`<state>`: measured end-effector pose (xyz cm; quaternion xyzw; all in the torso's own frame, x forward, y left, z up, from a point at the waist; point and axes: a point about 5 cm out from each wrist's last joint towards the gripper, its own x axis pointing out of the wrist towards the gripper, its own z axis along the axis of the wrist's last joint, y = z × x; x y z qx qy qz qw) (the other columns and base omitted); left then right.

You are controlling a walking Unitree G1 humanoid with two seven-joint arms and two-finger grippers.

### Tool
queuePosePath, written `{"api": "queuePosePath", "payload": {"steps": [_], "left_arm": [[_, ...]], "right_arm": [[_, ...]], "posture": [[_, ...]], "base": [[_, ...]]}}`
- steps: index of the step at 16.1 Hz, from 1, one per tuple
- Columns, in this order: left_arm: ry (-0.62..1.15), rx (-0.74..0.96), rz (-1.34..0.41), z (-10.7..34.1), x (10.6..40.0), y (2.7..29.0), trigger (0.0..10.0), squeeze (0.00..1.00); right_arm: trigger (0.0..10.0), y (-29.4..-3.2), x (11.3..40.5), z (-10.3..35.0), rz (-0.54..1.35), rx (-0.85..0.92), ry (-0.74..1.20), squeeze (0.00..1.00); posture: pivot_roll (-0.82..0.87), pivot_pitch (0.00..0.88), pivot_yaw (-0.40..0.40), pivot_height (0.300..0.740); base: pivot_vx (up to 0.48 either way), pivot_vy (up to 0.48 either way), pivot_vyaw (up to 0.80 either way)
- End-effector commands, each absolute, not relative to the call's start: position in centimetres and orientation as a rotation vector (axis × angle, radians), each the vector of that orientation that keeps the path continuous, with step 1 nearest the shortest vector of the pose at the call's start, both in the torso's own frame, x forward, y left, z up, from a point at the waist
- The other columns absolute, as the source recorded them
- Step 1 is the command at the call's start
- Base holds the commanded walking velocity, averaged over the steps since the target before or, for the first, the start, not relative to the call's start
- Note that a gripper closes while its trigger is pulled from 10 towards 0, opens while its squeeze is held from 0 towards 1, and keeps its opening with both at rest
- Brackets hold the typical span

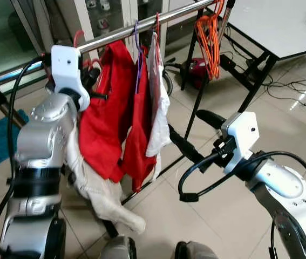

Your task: Hang hanger

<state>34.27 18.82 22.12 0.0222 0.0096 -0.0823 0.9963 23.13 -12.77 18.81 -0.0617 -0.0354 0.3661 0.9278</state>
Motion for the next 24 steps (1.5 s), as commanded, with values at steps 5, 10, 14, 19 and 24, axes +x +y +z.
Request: {"api": "queuePosePath", "payload": {"steps": [5,10,14,19,24], "left_arm": [[0.025,0.124,-0.138,22.4,34.0,18.3,0.0,0.0],[0.101,0.161,-0.128,23.5,37.3,17.0,0.0,0.0],[0.174,0.136,-0.16,23.4,37.4,15.2,0.0,0.0],[0.183,0.166,-0.051,23.0,36.4,15.1,0.0,0.0],[0.131,0.078,0.067,22.3,34.3,15.9,0.0,0.0]], "right_arm": [[10.0,-12.7,23.4,18.4,0.751,-0.149,-0.059,0.0],[10.0,-13.4,24.1,17.8,0.696,-0.19,-0.016,0.0],[10.0,-13.5,23.8,17.7,0.674,-0.193,-0.008,0.0],[10.0,-13.6,23.5,17.6,0.645,-0.188,-0.009,0.0],[10.0,-13.5,23.6,17.6,0.628,-0.176,-0.025,0.0]], "posture": [[0.01,0.084,0.044,0.74],[0.01,0.087,0.05,0.74],[-0.01,0.087,0.074,0.74],[-0.01,0.082,0.081,0.74],[0.01,0.085,0.083,0.74]], "base": [[0.0,0.0,0.0],[0.0,0.0,0.0],[0.0,0.0,0.0],[0.0,0.0,0.0],[0.0,0.0,0.0]]}}
